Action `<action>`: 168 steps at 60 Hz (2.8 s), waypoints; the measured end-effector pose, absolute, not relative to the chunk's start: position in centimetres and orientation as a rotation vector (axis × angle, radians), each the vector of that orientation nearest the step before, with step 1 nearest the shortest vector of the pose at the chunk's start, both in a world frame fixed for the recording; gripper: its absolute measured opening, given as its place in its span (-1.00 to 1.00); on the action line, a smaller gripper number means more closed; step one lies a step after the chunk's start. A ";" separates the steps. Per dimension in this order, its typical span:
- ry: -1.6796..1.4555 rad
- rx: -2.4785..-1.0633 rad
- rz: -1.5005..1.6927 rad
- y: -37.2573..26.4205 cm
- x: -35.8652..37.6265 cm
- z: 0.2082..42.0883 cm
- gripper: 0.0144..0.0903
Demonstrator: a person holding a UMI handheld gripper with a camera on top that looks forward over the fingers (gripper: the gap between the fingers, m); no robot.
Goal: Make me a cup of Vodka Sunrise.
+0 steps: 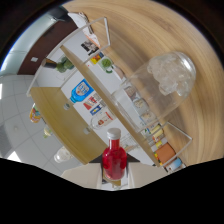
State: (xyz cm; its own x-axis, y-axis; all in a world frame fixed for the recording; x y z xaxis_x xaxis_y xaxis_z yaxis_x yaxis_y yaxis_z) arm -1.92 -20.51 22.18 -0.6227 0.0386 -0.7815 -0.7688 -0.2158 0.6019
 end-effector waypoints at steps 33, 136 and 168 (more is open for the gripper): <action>0.488 -1.530 0.739 -21.8 -7.7 28.9 -0.47; -0.179 -2.003 0.246 -25.1 -17.1 12.2 0.89; 0.031 -1.947 0.028 -33.1 3.5 17.0 0.86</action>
